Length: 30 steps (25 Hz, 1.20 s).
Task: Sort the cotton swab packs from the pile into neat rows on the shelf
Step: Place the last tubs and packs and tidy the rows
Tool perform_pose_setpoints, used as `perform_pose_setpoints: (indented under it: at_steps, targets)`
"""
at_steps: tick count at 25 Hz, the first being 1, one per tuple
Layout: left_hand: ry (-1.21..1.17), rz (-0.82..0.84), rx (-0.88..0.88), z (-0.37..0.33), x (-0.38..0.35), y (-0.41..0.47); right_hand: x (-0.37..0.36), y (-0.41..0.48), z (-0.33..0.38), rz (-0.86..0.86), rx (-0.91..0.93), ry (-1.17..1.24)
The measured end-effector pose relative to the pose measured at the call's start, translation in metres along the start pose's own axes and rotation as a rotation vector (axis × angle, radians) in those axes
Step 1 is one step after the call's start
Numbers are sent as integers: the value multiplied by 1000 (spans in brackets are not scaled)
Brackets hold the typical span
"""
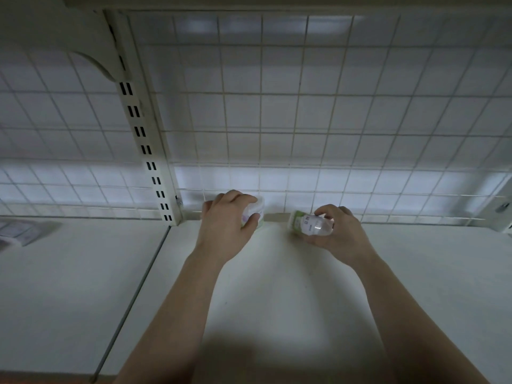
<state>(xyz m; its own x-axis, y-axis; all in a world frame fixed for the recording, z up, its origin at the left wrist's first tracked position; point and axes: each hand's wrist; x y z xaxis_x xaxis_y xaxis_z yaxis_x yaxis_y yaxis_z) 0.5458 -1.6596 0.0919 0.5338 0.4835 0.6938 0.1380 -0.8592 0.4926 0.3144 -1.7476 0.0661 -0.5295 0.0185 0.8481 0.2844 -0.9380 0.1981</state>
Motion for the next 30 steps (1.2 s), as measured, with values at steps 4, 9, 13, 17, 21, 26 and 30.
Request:
perform_pose_setpoints:
  at_steps: [4, 9, 13, 17, 21, 26, 30]
  targets:
    - [-12, -51, 17, 8, -11, 0, -2, -5, 1, -36, 39, 116]
    - [-34, -92, 39, 16, -25, -4, -7, -10, 6, -77, 146, 215]
    - [-48, -81, 54, 20, -28, -3, -6, -11, 4, -98, 225, 179]
    - [-40, -87, 37, 21, -27, 0, -5, -16, 11, -114, 290, 209]
    - [-60, -107, 14, 20, -27, 2, -6, -20, 12, -201, 313, 127]
    - [-39, -98, 22, 23, -29, 3, -2, -20, 13, -227, 175, 39]
    - [-35, -62, 46, 24, -31, 4, -8, -15, 14, -201, 246, -1]
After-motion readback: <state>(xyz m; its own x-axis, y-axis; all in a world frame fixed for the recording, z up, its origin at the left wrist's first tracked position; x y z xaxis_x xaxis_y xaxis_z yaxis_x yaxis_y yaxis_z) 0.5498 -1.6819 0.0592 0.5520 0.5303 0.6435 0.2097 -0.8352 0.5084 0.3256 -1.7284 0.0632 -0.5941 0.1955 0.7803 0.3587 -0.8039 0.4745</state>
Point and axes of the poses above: each hand's wrist, its own y-axis towards the middle knuckle, its own x-axis out of the back of the hand, z = x × y, and after that the axes turned 15 degrees about -y, right-handed
